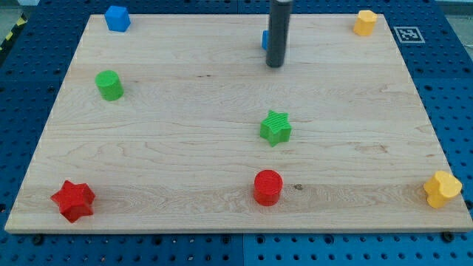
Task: Move your arm to the bottom of the green star
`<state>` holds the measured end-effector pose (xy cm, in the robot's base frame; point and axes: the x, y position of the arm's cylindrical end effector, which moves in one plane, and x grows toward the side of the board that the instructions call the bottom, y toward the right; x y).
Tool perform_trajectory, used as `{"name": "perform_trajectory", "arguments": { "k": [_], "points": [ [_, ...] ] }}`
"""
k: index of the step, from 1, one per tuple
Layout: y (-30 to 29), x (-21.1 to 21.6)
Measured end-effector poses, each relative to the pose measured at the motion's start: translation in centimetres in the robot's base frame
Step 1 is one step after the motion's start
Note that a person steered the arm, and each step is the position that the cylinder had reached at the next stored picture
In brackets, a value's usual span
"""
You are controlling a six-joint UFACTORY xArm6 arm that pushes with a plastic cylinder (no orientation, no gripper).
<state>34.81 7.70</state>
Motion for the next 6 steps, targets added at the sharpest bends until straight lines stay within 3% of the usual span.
{"name": "perform_trajectory", "arguments": {
  "k": [2, 4, 6],
  "points": [
    [6.0, 10.0],
    [4.4, 18.7],
    [-0.6, 16.5]
  ]
}}
